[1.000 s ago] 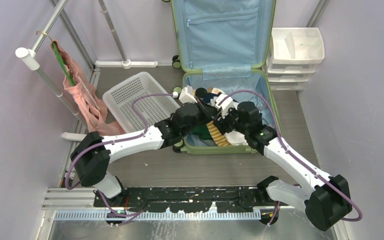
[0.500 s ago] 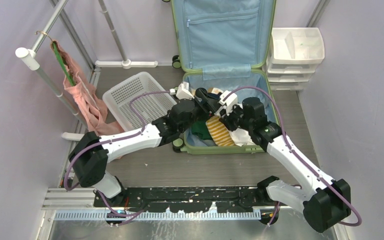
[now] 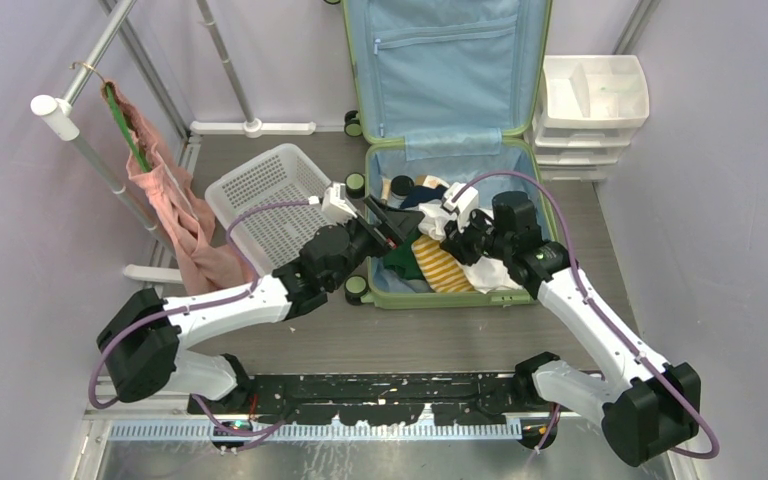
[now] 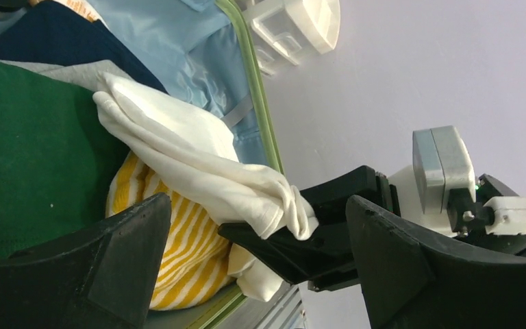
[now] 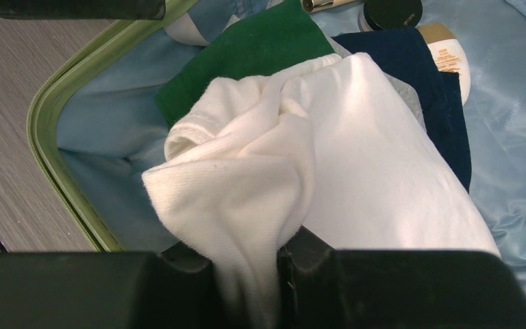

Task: Open, take out, and arrange the luggage
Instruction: Pick up the clothes from the luggage.

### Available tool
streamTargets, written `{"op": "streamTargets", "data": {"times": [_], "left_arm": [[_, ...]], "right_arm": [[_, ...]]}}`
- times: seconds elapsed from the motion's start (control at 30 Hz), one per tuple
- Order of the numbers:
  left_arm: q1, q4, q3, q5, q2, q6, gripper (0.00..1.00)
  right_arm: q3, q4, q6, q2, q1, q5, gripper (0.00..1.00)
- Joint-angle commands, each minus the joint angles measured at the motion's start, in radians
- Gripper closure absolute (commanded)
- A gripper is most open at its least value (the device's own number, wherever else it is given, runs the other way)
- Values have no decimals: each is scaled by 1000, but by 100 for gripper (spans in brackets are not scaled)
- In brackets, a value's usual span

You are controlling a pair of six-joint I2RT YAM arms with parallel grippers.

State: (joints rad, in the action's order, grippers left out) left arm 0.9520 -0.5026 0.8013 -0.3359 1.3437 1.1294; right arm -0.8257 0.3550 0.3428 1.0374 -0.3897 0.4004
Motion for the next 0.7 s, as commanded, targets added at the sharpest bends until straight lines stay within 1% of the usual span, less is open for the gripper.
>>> {"op": "streamTargets", "data": {"times": [0.0, 0.1, 0.2, 0.3, 0.4, 0.47, 0.53, 0.67], "left_arm": [[-6, -120, 1, 52, 2, -17, 3], [-6, -127, 4, 60, 39, 27, 4], [-6, -139, 9, 46, 88, 154, 7], [-6, -140, 41, 52, 157, 300, 7], [-3, -142, 77, 70, 217, 417, 6], [-1, -133, 92, 58, 242, 461, 1], [0, -82, 111, 39, 251, 504, 0], [0, 44, 170, 27, 272, 541, 0]], "right_arm": [[-65, 9, 15, -41, 13, 95, 97], [-70, 25, 25, -45, 30, 120, 97], [-70, 33, 29, -47, 40, 146, 97], [-69, 33, 31, -41, 40, 158, 97], [-67, 34, 32, -38, 41, 159, 97], [-66, 33, 33, -37, 42, 163, 97], [-66, 33, 35, -36, 41, 166, 97], [-66, 37, 39, -33, 43, 176, 96]]}}
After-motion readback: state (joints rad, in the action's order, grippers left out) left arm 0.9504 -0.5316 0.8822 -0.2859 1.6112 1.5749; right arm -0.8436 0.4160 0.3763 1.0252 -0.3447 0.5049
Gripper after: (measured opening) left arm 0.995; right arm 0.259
